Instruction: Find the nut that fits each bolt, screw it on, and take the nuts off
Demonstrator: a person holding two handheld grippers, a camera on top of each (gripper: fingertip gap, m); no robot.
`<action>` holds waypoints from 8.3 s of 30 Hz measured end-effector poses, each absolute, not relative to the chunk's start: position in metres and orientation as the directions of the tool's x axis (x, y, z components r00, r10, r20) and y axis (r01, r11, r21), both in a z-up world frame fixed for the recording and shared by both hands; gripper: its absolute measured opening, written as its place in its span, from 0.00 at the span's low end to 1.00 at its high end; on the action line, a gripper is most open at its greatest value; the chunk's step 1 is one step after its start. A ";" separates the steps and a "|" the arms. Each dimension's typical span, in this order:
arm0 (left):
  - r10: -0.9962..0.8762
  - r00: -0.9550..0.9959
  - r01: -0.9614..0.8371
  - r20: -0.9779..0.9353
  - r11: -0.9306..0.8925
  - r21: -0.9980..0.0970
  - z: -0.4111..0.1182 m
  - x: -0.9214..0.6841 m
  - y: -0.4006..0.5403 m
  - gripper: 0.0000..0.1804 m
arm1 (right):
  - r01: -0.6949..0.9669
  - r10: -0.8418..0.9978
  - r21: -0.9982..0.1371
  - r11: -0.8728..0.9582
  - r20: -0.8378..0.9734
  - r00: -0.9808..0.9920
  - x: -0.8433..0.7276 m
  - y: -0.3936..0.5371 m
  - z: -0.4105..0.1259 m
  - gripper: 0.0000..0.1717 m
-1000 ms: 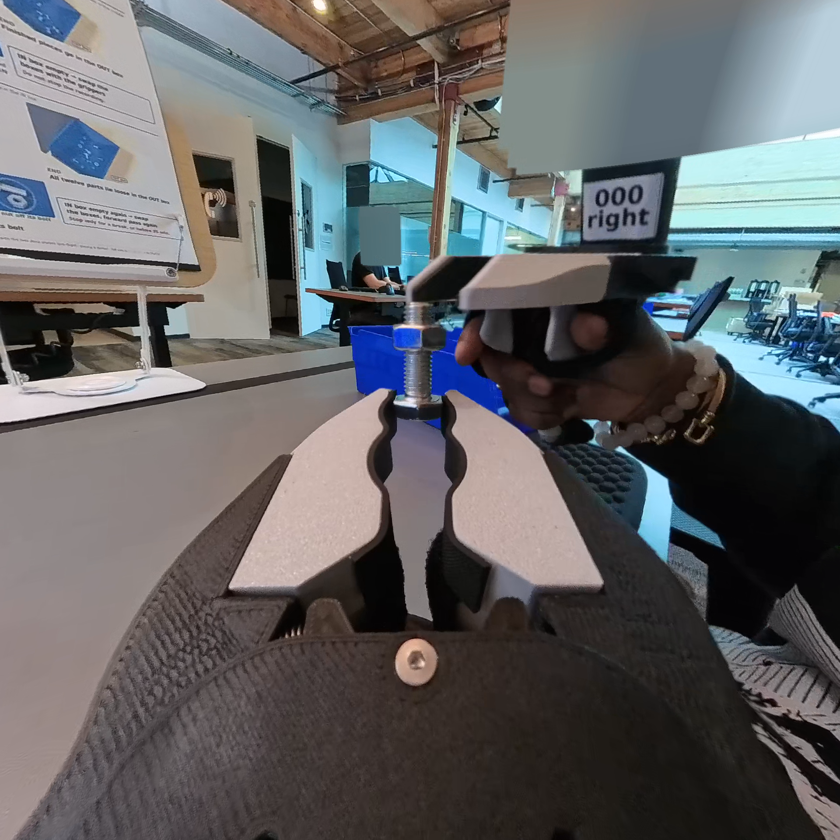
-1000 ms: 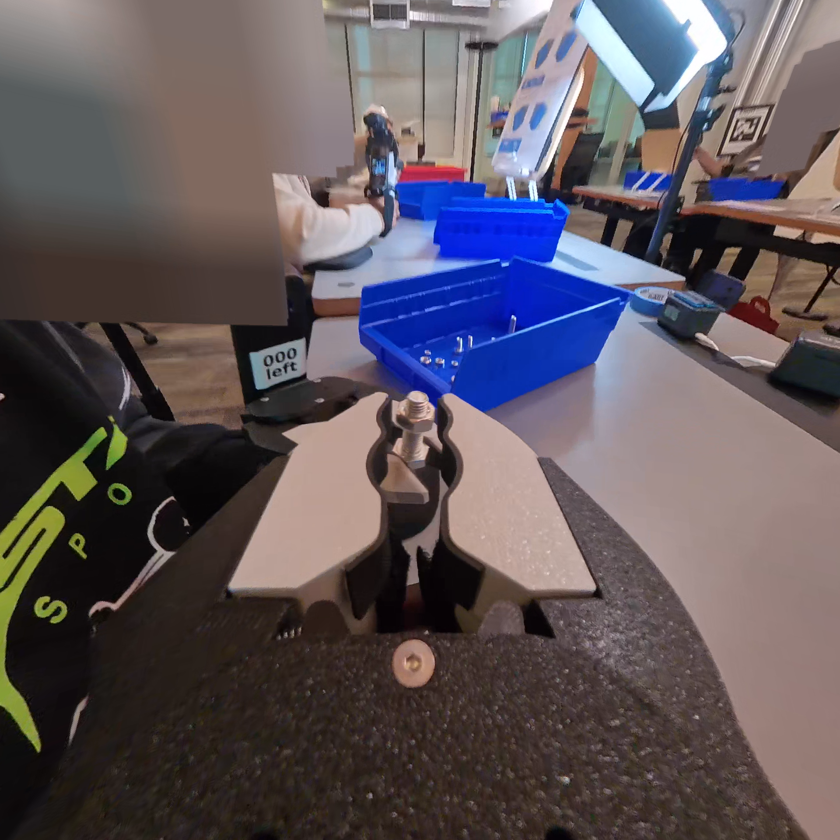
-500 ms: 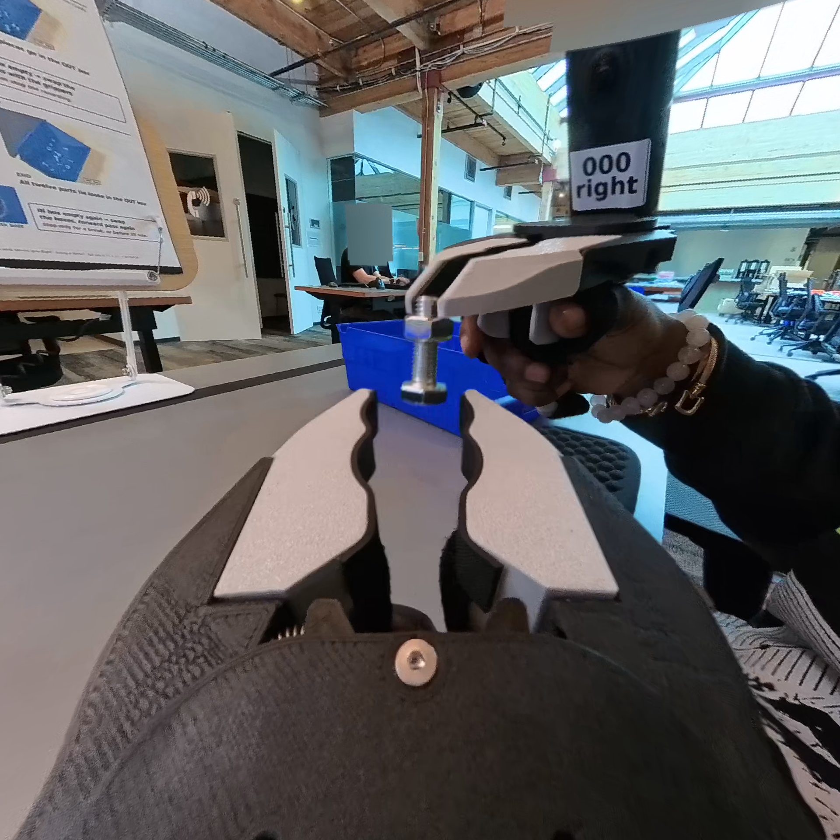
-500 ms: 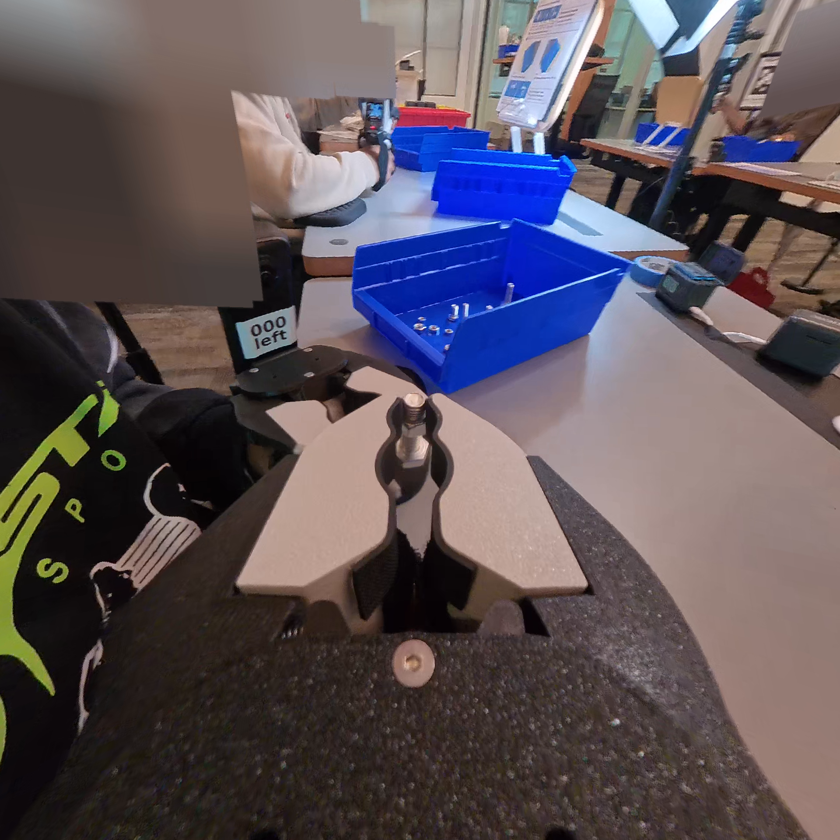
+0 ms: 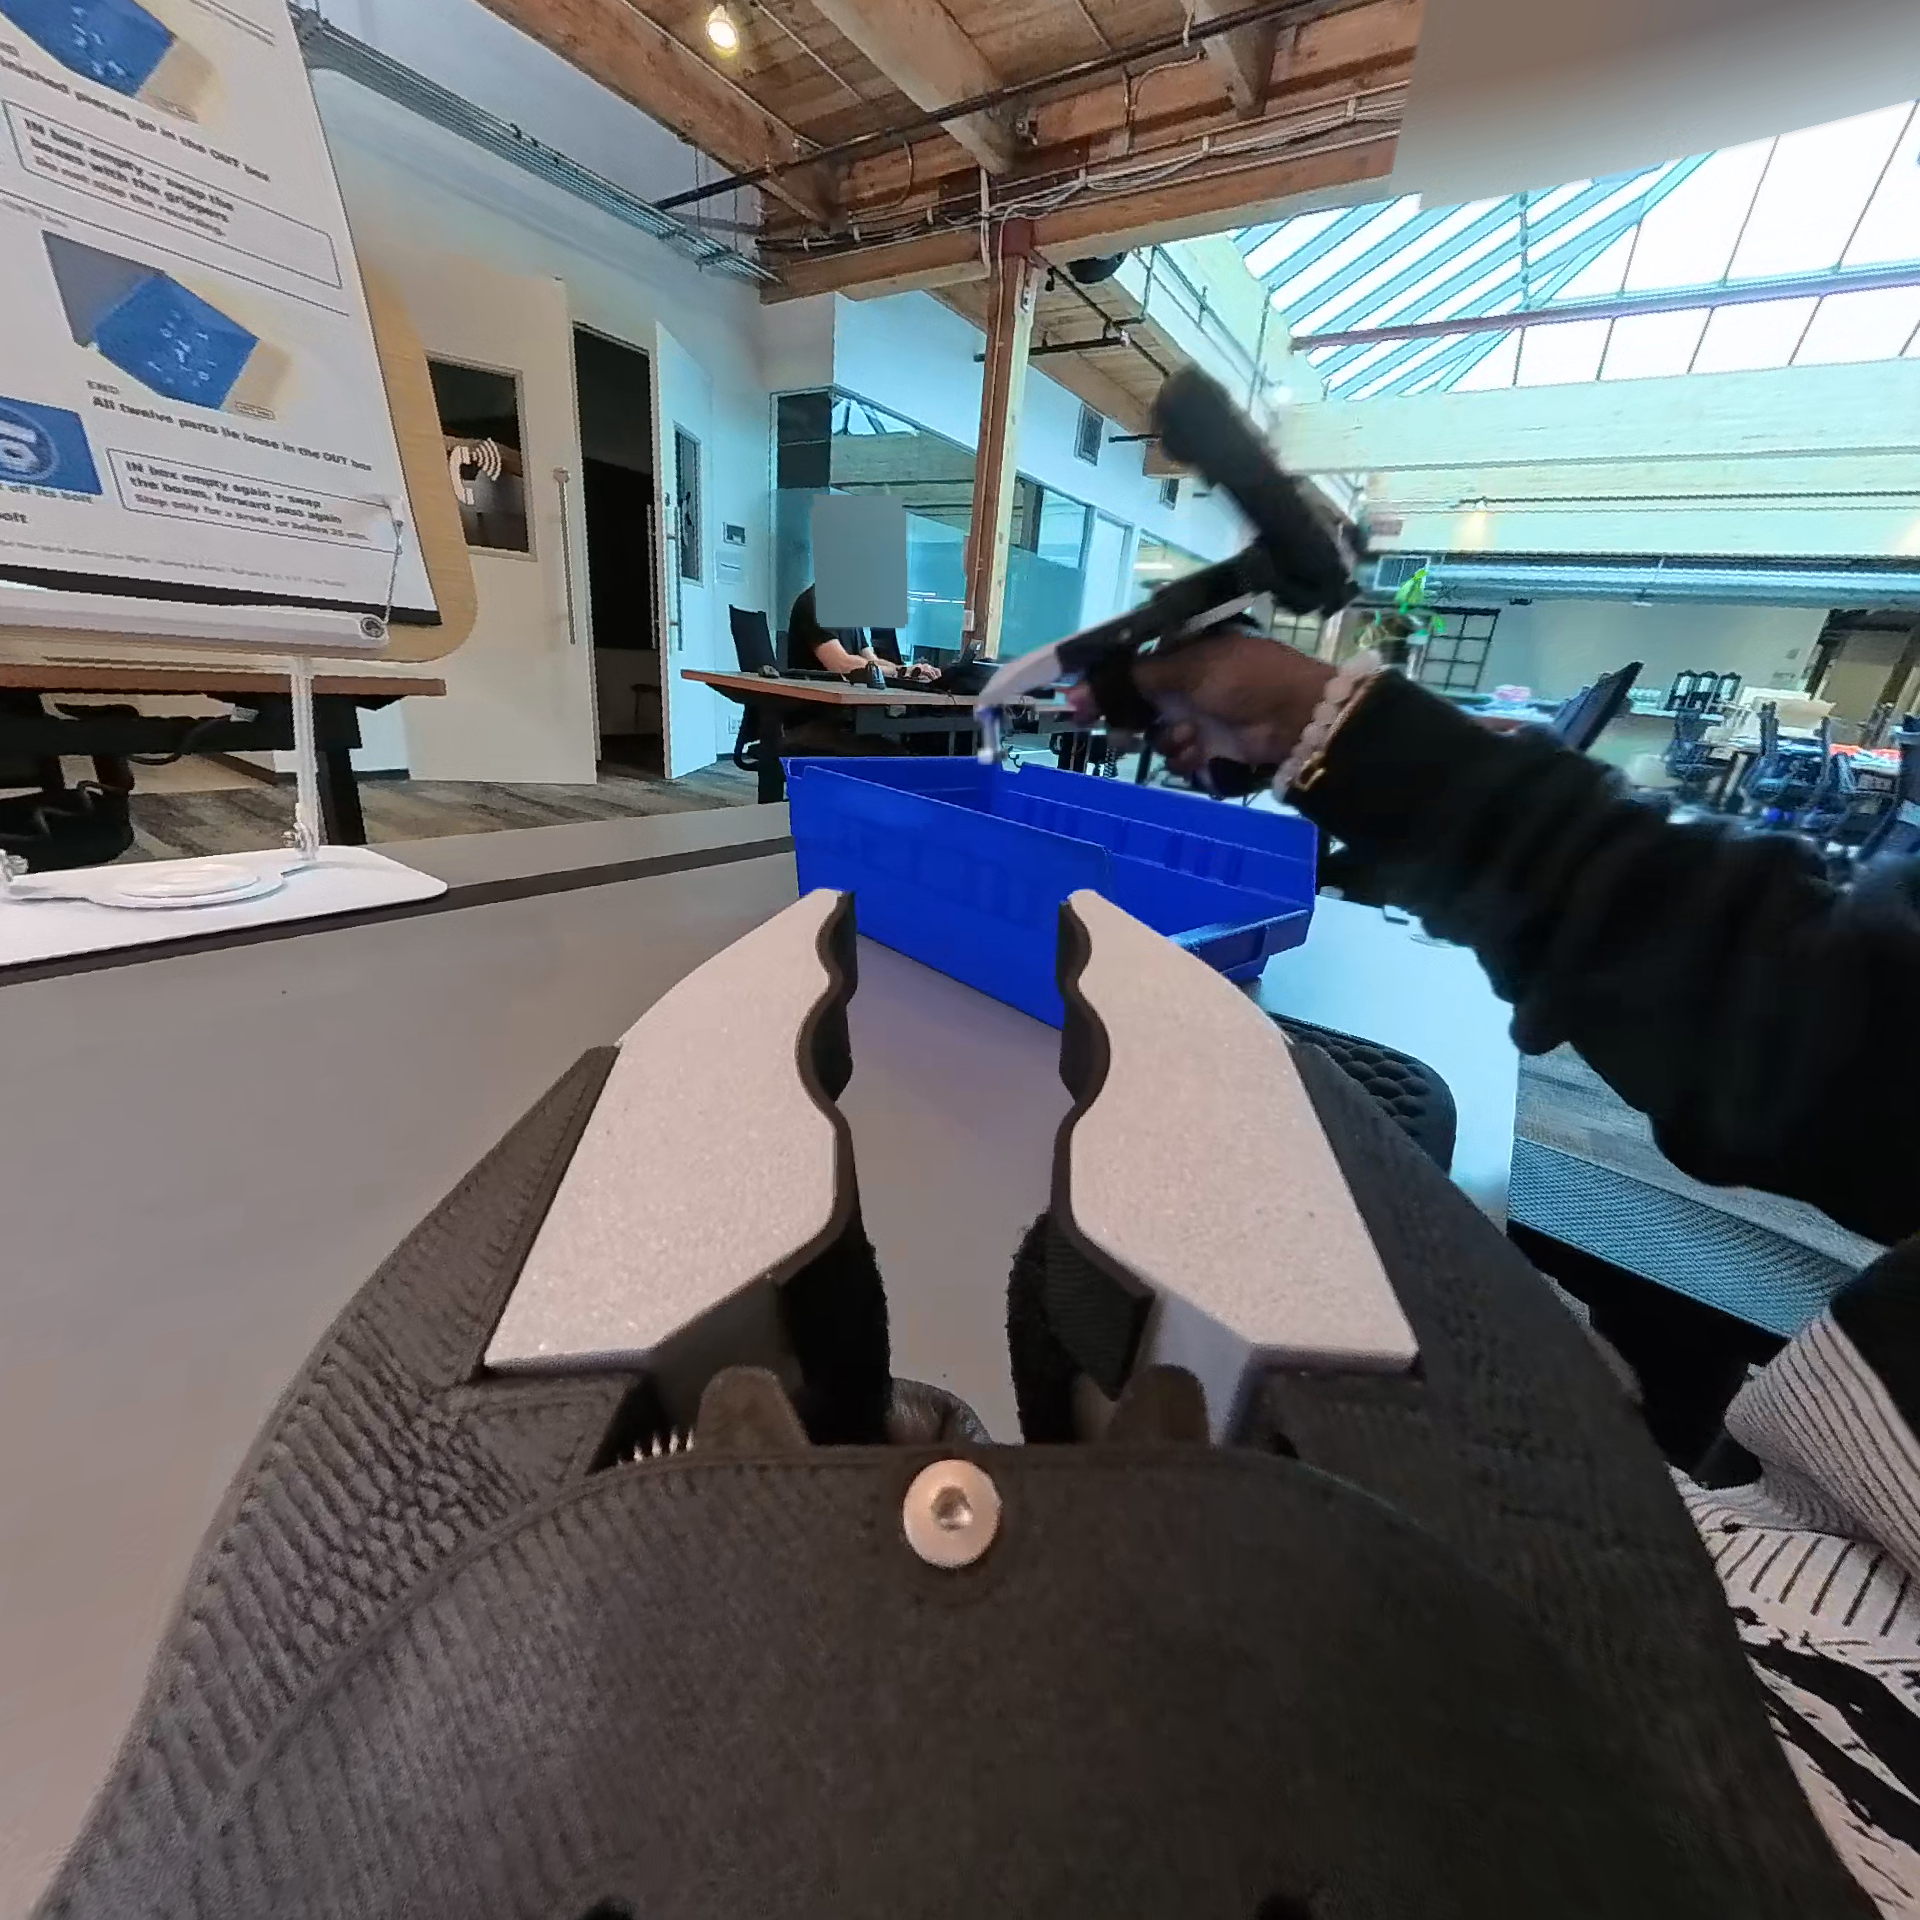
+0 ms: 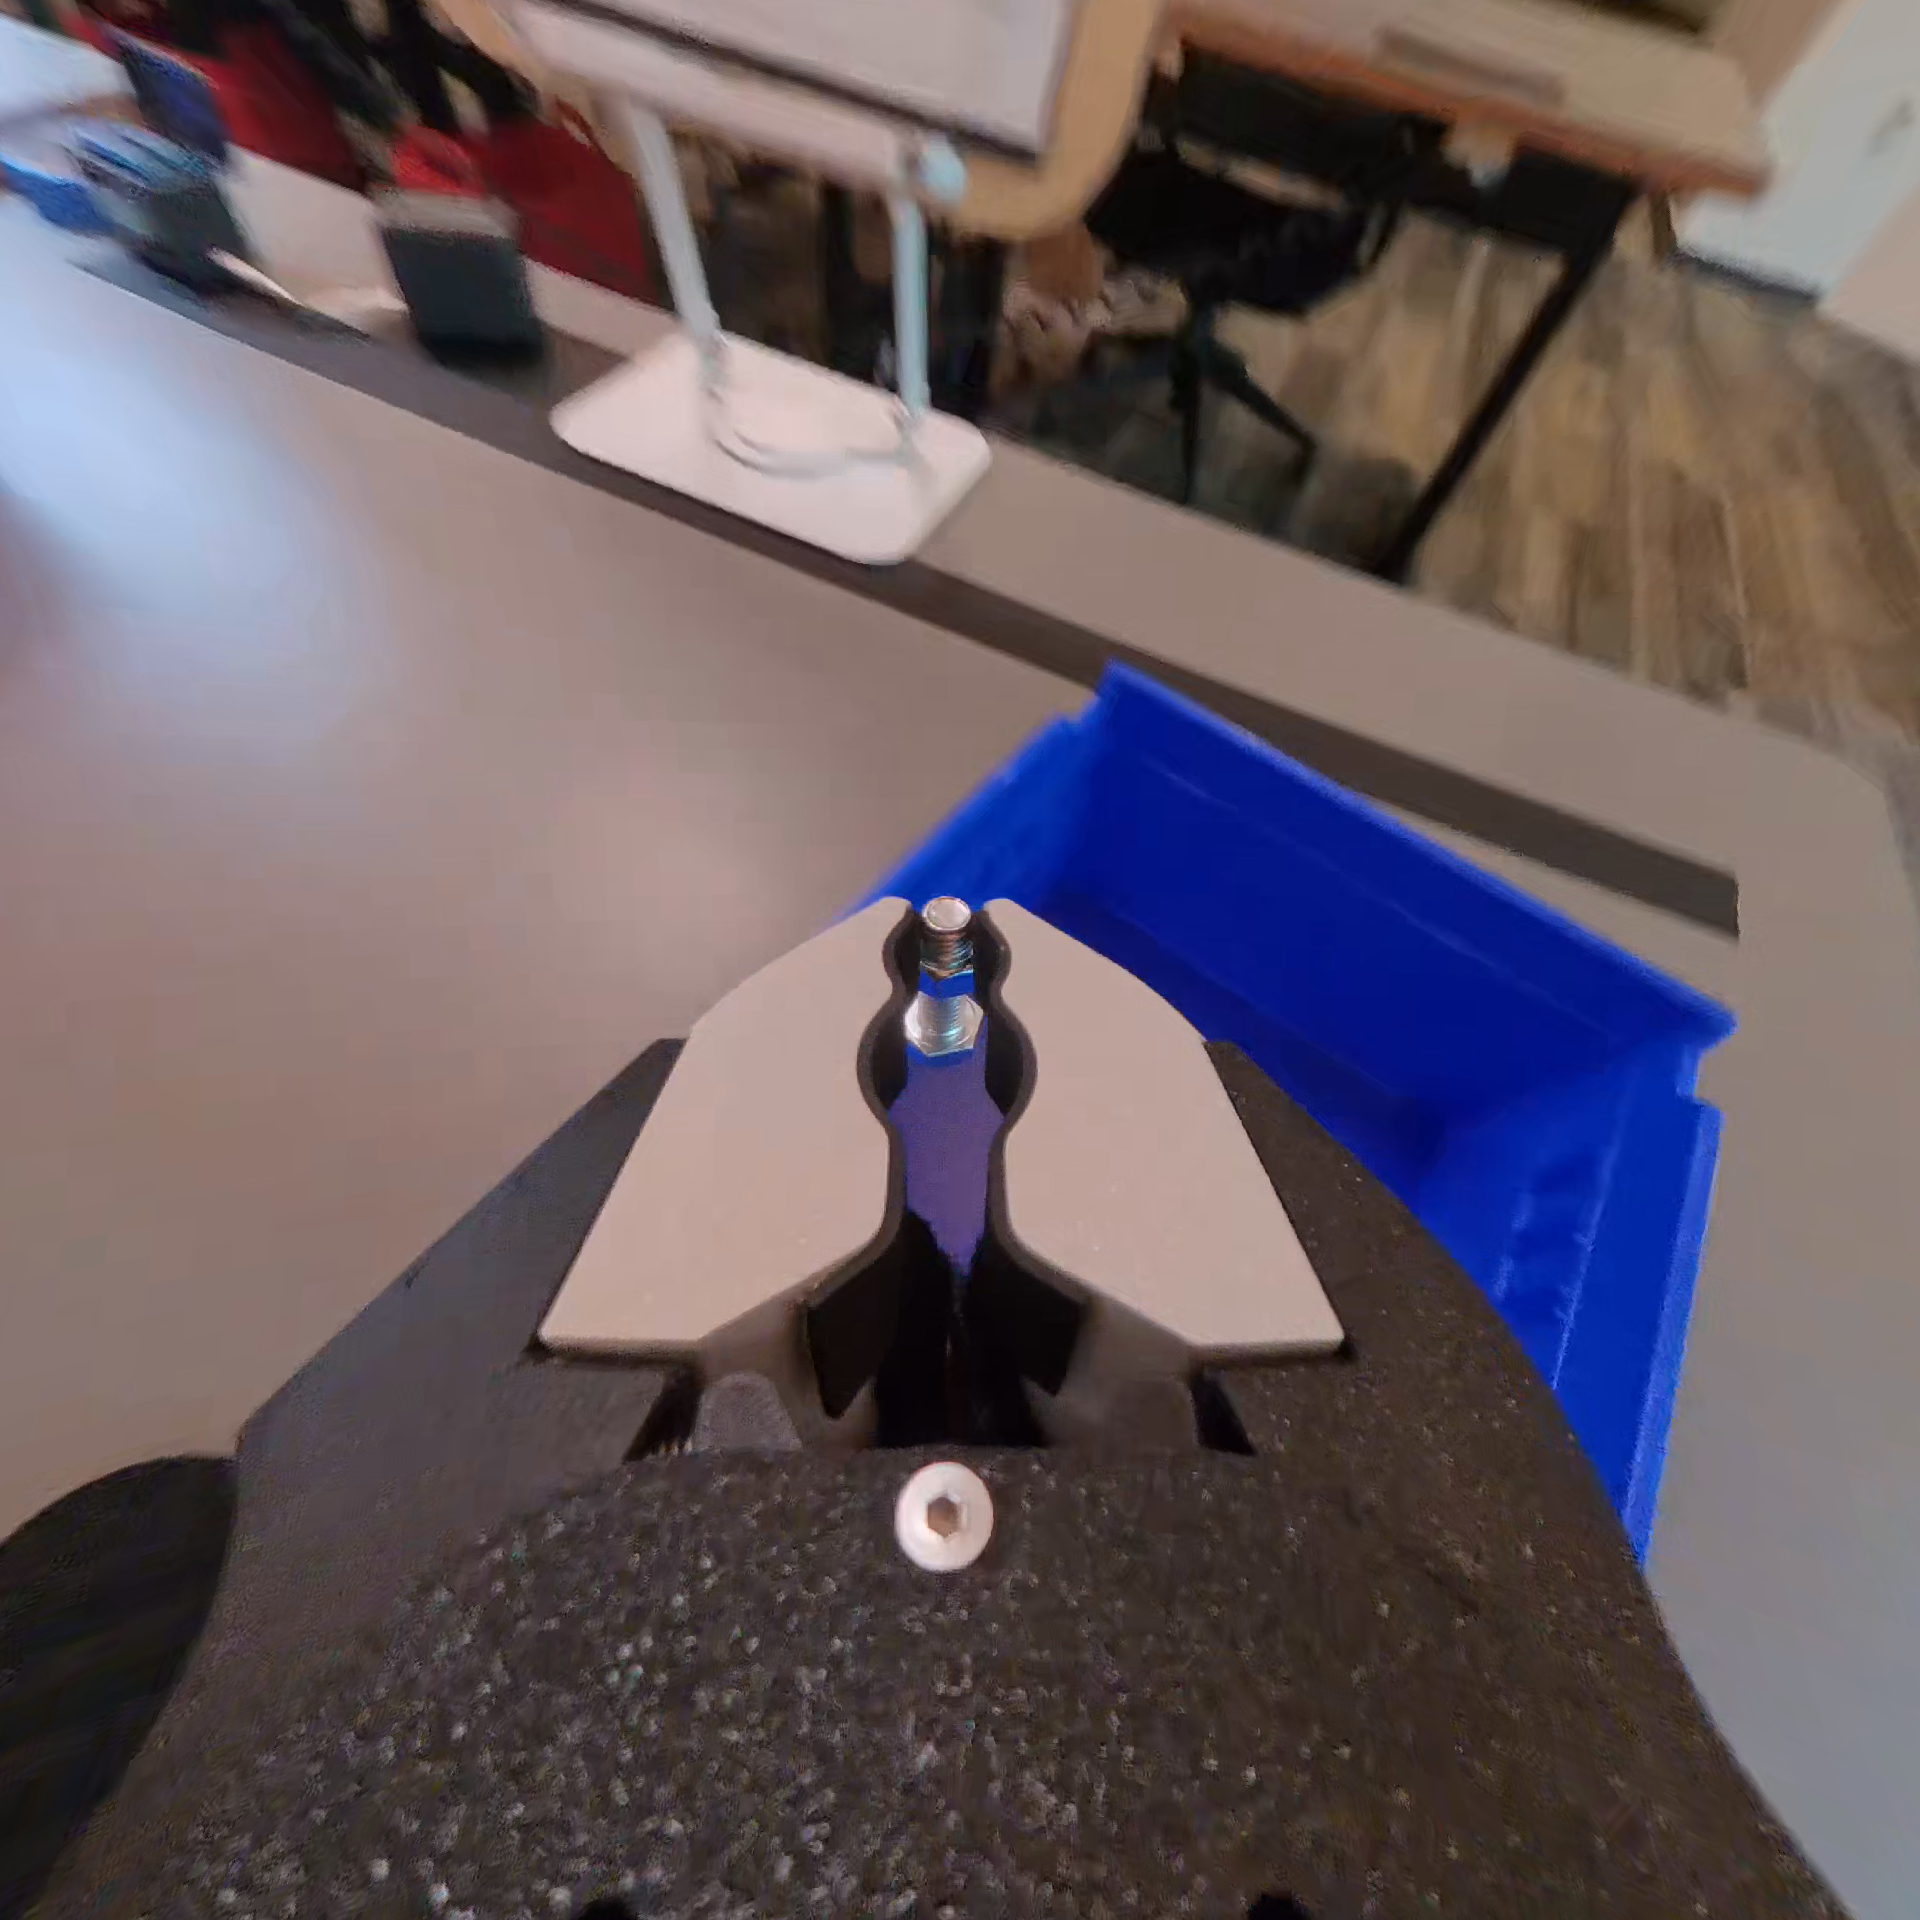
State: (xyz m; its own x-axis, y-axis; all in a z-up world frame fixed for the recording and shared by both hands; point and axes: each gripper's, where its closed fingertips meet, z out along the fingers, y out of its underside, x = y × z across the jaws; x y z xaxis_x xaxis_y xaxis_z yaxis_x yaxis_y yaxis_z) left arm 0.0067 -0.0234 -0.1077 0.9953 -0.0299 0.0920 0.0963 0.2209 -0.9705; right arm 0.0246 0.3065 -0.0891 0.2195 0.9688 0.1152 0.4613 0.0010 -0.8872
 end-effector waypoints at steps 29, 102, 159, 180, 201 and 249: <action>0.002 0.985 0.167 0.171 0.184 -0.969 -0.089 -0.014 -0.042 0.20 | -0.045 0.992 -0.998 -0.044 -0.049 0.119 0.029 0.243 -0.045 0.30; -0.468 0.882 -0.468 -0.065 -0.847 -0.254 -0.198 -0.035 -0.020 0.05 | -0.175 0.977 -0.984 0.024 0.060 -0.203 0.082 0.125 -0.108 0.21; 0.447 0.892 0.449 -0.070 -0.894 0.004 -0.228 -0.220 -0.264 0.10 | -0.219 0.976 -0.975 -0.024 0.025 -0.217 0.087 0.129 -0.103 0.21; -0.505 0.861 -0.505 -0.061 -0.837 -0.211 -0.224 0.028 -0.013 0.10 | -0.220 0.974 -0.975 -0.006 0.044 -0.221 0.088 0.125 -0.105 0.21; -0.241 0.960 0.081 0.141 -0.242 -0.967 -0.116 -0.003 -0.017 0.26 | -0.012 0.932 -0.997 0.074 0.073 -0.354 0.051 0.078 -0.112 0.22; 0.480 0.826 -0.275 -0.295 -0.113 -0.955 -0.113 -0.040 -0.016 0.10 | 0.191 0.898 -0.961 -0.198 -0.256 -0.358 -0.029 -0.030 -0.074 0.05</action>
